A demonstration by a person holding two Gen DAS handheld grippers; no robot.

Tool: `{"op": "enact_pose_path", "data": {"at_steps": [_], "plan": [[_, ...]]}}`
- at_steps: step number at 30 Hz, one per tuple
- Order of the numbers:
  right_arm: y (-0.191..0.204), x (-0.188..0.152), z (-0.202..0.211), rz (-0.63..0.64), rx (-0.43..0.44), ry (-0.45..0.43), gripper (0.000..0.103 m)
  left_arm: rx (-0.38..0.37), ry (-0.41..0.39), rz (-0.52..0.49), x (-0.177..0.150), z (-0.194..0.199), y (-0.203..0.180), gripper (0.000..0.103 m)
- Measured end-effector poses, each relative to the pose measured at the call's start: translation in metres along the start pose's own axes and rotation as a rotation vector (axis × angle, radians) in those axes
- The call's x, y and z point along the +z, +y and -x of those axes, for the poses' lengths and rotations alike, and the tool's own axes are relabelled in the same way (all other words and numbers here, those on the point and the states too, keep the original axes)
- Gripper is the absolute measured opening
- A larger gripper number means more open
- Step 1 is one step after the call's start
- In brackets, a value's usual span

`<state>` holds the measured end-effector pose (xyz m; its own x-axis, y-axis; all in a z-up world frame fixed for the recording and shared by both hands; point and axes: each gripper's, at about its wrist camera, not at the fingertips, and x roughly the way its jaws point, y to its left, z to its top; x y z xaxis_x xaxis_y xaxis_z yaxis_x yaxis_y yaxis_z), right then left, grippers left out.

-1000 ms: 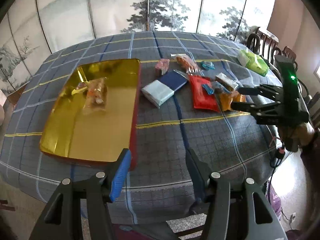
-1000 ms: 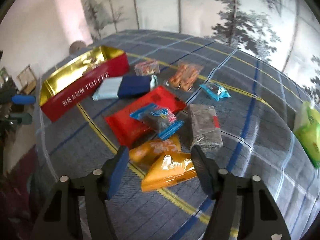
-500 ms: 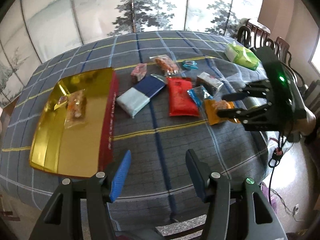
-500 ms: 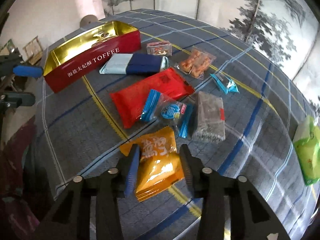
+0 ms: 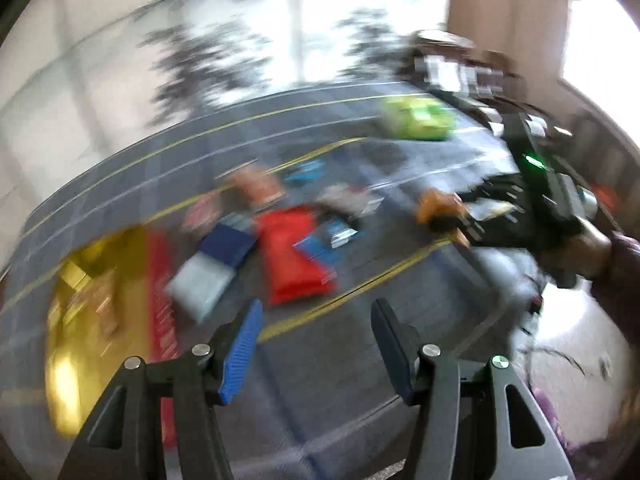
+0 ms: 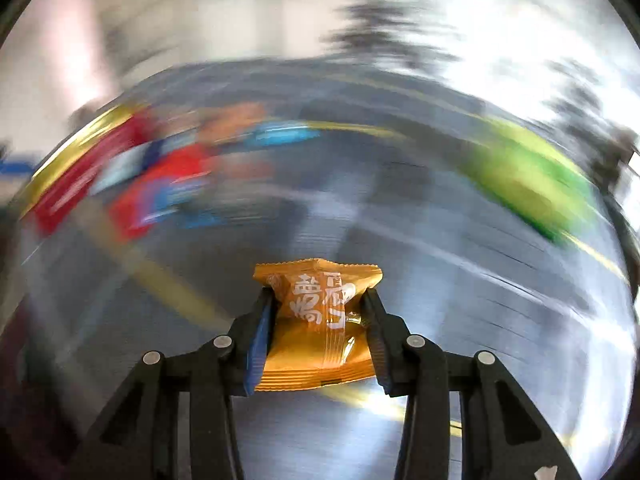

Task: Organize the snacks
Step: 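Grasp the blue-wrapped candy with the left tool while the right tool holds the orange packet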

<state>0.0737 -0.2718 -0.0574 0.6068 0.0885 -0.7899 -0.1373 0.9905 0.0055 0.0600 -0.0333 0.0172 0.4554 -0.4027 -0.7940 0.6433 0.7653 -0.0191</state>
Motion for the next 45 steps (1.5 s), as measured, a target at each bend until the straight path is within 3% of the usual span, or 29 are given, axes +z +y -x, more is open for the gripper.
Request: {"op": "enact_pose_path", "data": {"at_steps": [3,4,7,12,24,25,26,29,32,35,38,45], "plan": [[-0.056,-0.013,0.005,-0.176,-0.159,-0.018,0.04,-0.056,0.031,-0.103,0.017,-0.028,-0.01,0.058],[-0.066,-0.018,0.005,-0.218,-0.167,-0.018,0.04,-0.075,0.042,-0.13,0.023,-0.036,-0.011,0.058],[-0.074,-0.025,0.008,-0.264,-0.173,-0.05,0.04,-0.084,0.038,-0.202,0.036,-0.056,-0.013,0.058],[-0.081,-0.028,0.007,-0.325,-0.121,-0.063,0.041,-0.108,0.151,-0.253,0.052,-0.096,-0.005,0.058],[-0.083,-0.03,0.006,-0.334,-0.101,-0.065,0.042,-0.034,0.254,-0.393,0.064,-0.149,-0.009,0.057],[-0.083,-0.03,0.006,-0.335,-0.1,-0.066,0.042,-0.04,0.269,-0.39,0.064,-0.154,-0.008,0.051],[-0.083,-0.03,0.006,-0.334,-0.101,-0.065,0.042,-0.051,0.29,-0.38,0.064,-0.159,-0.007,0.032],[-0.082,-0.028,0.005,-0.333,-0.101,-0.064,0.042,-0.046,0.29,-0.353,0.062,-0.163,-0.007,0.026],[-0.082,-0.028,0.005,-0.332,-0.103,-0.063,0.042,-0.007,0.267,-0.307,0.053,-0.155,-0.011,0.025],[-0.081,-0.028,0.005,-0.332,-0.103,-0.063,0.042,-0.045,0.216,-0.123,0.043,-0.129,-0.007,0.025],[-0.08,-0.027,0.004,-0.324,-0.112,-0.059,0.043,-0.024,0.153,0.009,0.031,-0.094,-0.011,0.025],[-0.073,-0.027,0.002,-0.297,-0.151,-0.047,0.043,0.184,0.068,0.121,0.007,-0.033,-0.029,0.026]]}}
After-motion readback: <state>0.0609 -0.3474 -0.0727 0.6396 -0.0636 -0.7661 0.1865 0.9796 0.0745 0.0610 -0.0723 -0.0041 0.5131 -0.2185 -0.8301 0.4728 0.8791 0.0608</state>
